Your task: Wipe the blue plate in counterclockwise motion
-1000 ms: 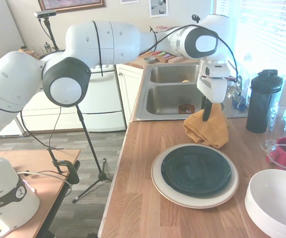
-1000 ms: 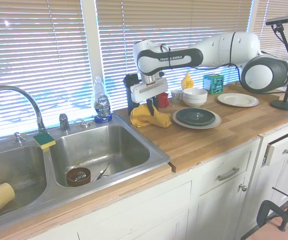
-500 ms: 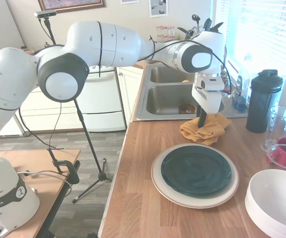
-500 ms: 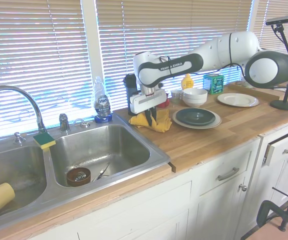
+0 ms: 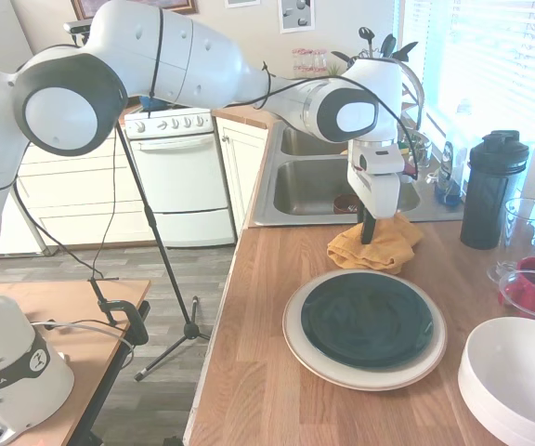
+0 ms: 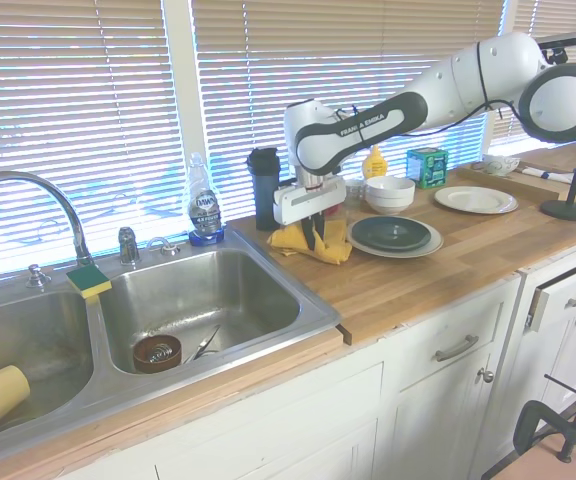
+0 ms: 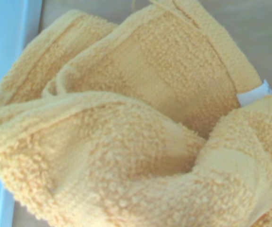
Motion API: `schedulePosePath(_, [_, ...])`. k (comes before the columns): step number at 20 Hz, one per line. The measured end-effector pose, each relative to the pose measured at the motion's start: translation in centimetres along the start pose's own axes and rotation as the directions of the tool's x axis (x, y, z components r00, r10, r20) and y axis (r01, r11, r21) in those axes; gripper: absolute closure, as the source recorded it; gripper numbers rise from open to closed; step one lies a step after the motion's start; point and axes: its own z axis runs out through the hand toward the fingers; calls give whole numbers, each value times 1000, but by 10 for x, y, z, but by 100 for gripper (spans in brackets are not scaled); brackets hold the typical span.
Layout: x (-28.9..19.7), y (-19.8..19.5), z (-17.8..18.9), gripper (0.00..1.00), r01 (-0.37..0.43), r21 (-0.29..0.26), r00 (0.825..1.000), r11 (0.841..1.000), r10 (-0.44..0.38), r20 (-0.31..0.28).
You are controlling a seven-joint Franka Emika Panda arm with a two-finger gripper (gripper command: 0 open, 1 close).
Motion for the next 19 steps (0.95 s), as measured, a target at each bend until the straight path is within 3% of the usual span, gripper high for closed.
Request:
schedulePosePath(9, [-14, 13, -15, 0, 6, 27, 1000, 1000, -6, -20])
schedulePosePath(15, [-29, 43, -59, 0, 10, 92, 998, 996, -3, -67])
schedulePosePath(19, [-36, 88, -96, 0, 17, 127, 994, 992, -3, -109])
